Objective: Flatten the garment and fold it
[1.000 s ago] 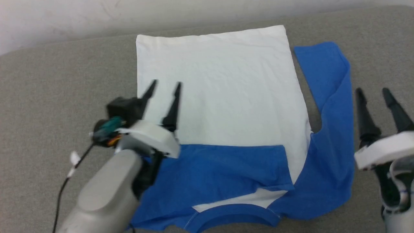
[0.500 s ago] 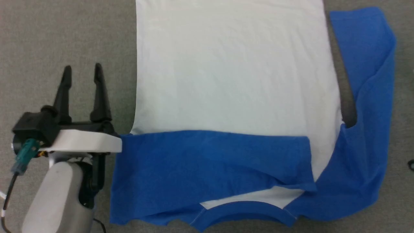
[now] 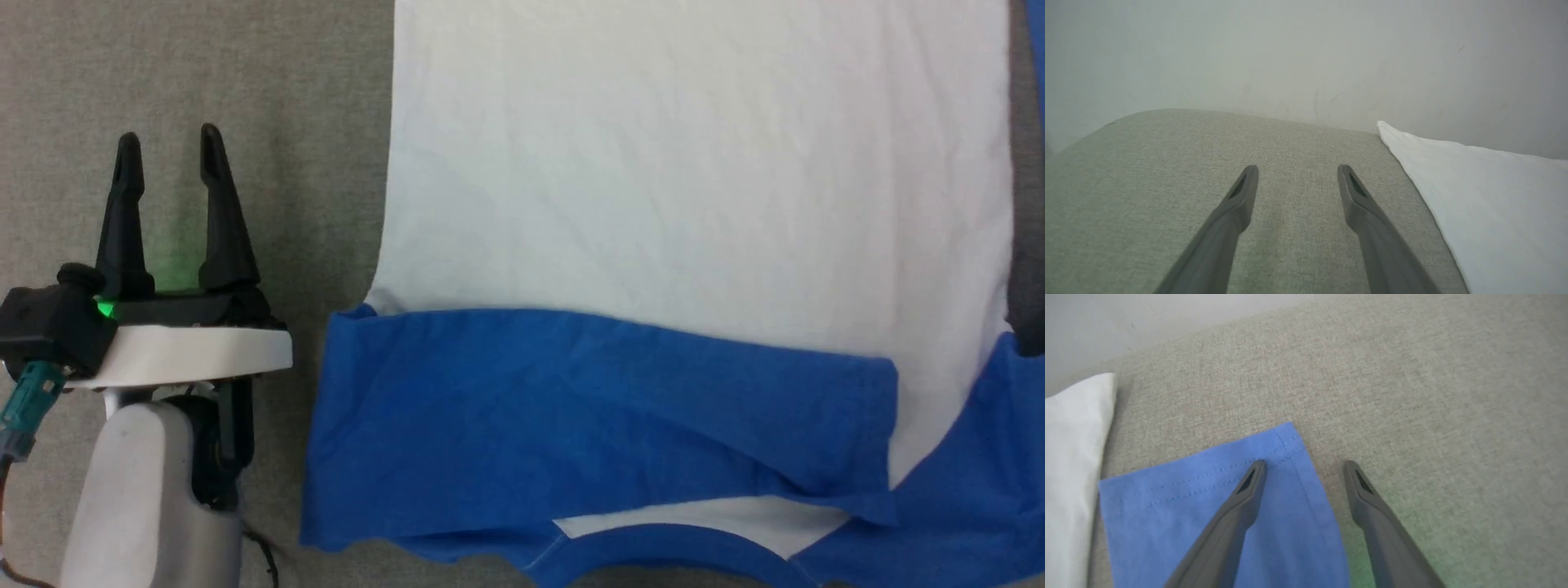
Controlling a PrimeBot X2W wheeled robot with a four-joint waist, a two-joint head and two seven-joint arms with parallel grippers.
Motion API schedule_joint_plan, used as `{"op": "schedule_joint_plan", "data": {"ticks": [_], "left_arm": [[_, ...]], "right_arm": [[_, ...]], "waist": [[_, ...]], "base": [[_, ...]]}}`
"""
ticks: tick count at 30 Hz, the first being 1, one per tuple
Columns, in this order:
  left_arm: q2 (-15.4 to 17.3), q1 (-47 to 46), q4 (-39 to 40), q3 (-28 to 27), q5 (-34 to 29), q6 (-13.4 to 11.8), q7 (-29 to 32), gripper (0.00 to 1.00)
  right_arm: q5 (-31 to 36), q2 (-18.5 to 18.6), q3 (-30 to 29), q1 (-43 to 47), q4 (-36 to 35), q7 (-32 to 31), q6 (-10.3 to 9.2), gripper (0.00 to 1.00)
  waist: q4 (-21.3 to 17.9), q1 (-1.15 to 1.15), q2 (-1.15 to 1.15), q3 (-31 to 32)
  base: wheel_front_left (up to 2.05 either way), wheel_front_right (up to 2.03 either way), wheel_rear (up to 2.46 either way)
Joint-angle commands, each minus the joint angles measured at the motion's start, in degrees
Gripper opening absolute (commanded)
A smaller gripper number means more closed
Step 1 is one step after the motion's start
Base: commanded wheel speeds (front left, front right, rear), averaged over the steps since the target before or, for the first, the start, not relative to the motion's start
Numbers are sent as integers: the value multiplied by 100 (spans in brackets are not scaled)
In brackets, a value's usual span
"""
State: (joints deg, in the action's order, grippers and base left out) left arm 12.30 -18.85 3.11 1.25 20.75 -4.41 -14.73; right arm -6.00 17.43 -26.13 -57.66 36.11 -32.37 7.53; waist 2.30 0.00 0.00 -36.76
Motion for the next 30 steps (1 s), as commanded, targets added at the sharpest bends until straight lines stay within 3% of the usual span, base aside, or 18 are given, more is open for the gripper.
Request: {"op": "schedule_joint_plan", "data": {"ticks": [1, 2, 4, 5, 9, 19, 25, 30], "left_arm": [[-63, 10, 3, -60, -75, 61, -27, 100], [-112, 27, -1, -90, -114, 87, -27, 100], [-179, 53, -45, -172, -165, 157, -27, 100], [-207, 60, -74, -220, -185, 195, -27, 100], [-366, 188, -140, -280, -329, 252, -27, 100], [-505, 717, -550, -428, -511, 447, -27, 100], [-536, 1043, -640, -503, -555, 463, -27, 100], [-554, 1265, -655, -480, -593, 450, -27, 100]], "right_arm": [[43, -15, 35, -25, 93, -177, -4, 65], [59, -8, 59, -16, 104, -294, -4, 42], [41, -17, 102, 34, 79, -469, -4, 5], [2, -27, 105, 75, 47, -526, -4, 0], [-122, 58, 225, 400, -265, -395, -4, 0], [-629, 110, 292, 1862, -1752, 717, -4, 0], [-792, -50, 233, 2728, -2998, 689, -4, 0], [-744, -347, 309, 3536, -4512, 349, -4, 0]], "waist": [[145, 0, 0, -125], [142, 0, 0, -103], [123, 0, 0, -30], [111, 0, 0, 20], [67, 0, 0, 355], [-184, 0, 0, 1681], [-280, 0, 0, 2215], [-291, 0, 0, 2541]], "base": [[0, 0, 0], [0, 0, 0], [0, 0, 0], [0, 0, 0], [0, 0, 0], [0, 0, 0], [0, 0, 0], [0, 0, 0]]}}
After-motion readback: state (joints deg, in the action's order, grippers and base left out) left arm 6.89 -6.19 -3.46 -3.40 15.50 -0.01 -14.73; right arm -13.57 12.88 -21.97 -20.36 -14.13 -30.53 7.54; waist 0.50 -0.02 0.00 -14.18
